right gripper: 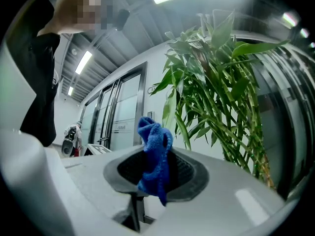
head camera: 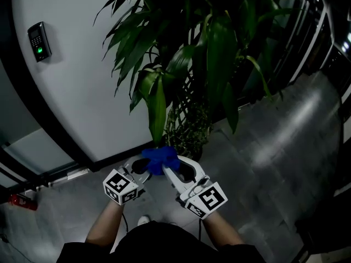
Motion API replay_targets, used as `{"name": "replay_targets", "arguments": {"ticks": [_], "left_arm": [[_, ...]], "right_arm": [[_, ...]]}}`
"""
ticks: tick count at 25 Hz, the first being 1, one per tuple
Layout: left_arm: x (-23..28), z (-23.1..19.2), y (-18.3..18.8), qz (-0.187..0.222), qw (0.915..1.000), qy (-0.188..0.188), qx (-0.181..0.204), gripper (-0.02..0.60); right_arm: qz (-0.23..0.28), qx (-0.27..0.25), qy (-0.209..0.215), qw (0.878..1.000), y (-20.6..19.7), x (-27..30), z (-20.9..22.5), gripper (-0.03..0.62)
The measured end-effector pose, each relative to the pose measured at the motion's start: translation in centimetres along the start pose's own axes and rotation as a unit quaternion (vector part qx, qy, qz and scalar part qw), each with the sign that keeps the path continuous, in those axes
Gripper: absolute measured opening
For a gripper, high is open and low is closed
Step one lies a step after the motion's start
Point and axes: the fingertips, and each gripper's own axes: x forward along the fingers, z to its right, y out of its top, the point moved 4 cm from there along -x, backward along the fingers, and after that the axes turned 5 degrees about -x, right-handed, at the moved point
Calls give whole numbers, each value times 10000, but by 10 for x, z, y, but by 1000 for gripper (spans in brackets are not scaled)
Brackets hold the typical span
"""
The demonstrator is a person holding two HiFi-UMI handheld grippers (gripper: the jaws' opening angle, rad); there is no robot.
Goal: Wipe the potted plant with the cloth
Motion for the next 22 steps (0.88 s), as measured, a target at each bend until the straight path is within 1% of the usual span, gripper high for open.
{"name": "replay_targets", "arguments": {"ticks": [3, 6, 8, 11, 13, 16, 19, 22], "left_arm": [[-9, -10, -11, -129, 9994, 326, -45, 44], [-12, -19, -13, -113, 9982, 591, -25, 45], [-14, -25, -10, -78, 9970, 767, 57, 44], [-27, -39, -3, -49, 9947, 1009, 208, 44], [-34, -51, 1, -28, 9947, 982, 305, 44], [-45, -79, 7, 52, 9957, 825, 406, 44], [-56, -116, 14, 127, 9964, 599, 594, 44], [-68, -152, 26, 140, 9977, 268, 607, 44]], "right_arm": [[-60, 43, 25, 10000, -7, -7, 3, 109], [-107, 176, 113, 9997, -17, -11, 7, 109], [-107, 232, 307, 9992, -23, -6, 2, 109], [-83, 203, 722, 9971, -28, 15, -17, 109], [-51, 119, 859, 9962, -27, 27, -29, 109], [16, -91, 886, 9960, -25, 52, -43, 109], [18, -313, 695, 9971, -29, 90, -55, 109], [2, -353, 413, 9985, -34, 135, -70, 109]]}}
